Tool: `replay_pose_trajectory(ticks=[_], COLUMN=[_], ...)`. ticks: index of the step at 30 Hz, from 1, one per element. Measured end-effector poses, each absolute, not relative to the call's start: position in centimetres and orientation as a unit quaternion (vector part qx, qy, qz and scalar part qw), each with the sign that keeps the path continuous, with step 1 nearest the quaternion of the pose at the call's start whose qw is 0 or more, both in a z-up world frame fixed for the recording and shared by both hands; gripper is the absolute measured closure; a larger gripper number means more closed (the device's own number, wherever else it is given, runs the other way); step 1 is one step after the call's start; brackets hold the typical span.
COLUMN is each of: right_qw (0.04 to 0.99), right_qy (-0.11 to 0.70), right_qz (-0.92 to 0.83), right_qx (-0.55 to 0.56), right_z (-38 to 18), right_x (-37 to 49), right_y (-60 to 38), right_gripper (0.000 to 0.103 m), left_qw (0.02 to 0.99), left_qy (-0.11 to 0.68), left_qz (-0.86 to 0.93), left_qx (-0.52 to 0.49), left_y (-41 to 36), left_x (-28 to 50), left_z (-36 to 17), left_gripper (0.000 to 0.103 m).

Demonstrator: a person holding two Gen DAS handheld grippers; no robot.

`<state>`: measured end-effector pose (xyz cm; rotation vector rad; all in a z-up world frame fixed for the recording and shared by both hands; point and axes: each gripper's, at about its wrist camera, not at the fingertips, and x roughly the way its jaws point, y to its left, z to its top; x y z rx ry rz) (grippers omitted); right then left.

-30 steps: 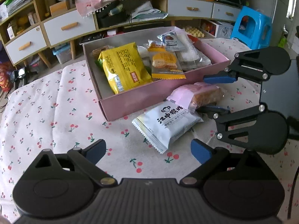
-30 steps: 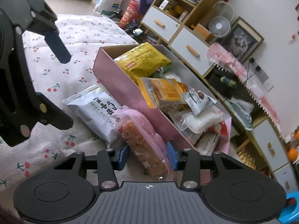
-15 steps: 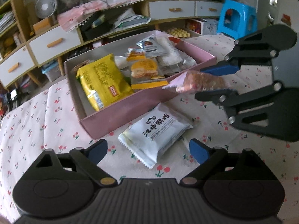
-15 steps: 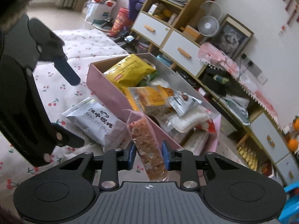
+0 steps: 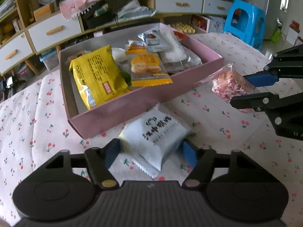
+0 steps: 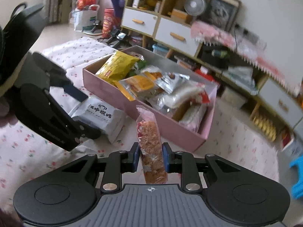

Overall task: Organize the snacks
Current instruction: 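Grasp the pink-wrapped bar with the right tool while the left tool grasps the white printed packet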

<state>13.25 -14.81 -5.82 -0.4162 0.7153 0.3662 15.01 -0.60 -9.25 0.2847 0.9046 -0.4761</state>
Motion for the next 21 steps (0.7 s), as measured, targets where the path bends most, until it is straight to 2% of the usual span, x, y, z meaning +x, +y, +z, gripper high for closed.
replay_pose_trajectory(ticks=[3, 8, 10, 12, 17, 19, 21], right_qw=[0.896, 0.894, 0.894, 0.895, 0.893, 0.892, 0.891], right_qy=[0.377, 0.406, 0.406, 0.407, 0.412, 0.415, 0.417], right_qz=[0.174, 0.171, 0.176, 0.176, 0.172, 0.172, 0.172], right_qx=[-0.155, -0.084, -0.062, -0.052, -0.047, -0.048, -0.048], right_z=[-5.3, -4.5, -4.1, -3.9, -4.0, -4.1, -4.1], right_x=[13.6, 14.2, 14.2, 14.3, 14.7, 14.8, 14.8], right_y=[-15.8, -17.1, -17.4, -17.6, -17.5, -17.5, -17.6], right_gripper=[0.080, 0.080, 0.080, 0.080, 0.080, 0.080, 0.080], left_qw=[0.840, 0.813, 0.821, 0.833, 0.852, 0.858, 0.861], left_qy=[0.471, 0.497, 0.485, 0.469, 0.447, 0.437, 0.430], left_qz=[-0.233, -0.260, -0.252, -0.241, -0.224, -0.221, -0.221], left_qx=[0.132, 0.154, 0.165, 0.166, 0.156, 0.156, 0.159], left_y=[-1.0, -1.5, -1.8, -1.9, -2.9, -3.5, -4.0], left_x=[15.0, 13.9, 13.6, 13.6, 14.4, 14.8, 14.8], left_z=[-8.6, -8.0, -8.1, -8.4, -9.2, -9.2, -9.2], left_gripper=[0.043, 0.042, 0.029, 0.023, 0.025, 0.033, 0.036])
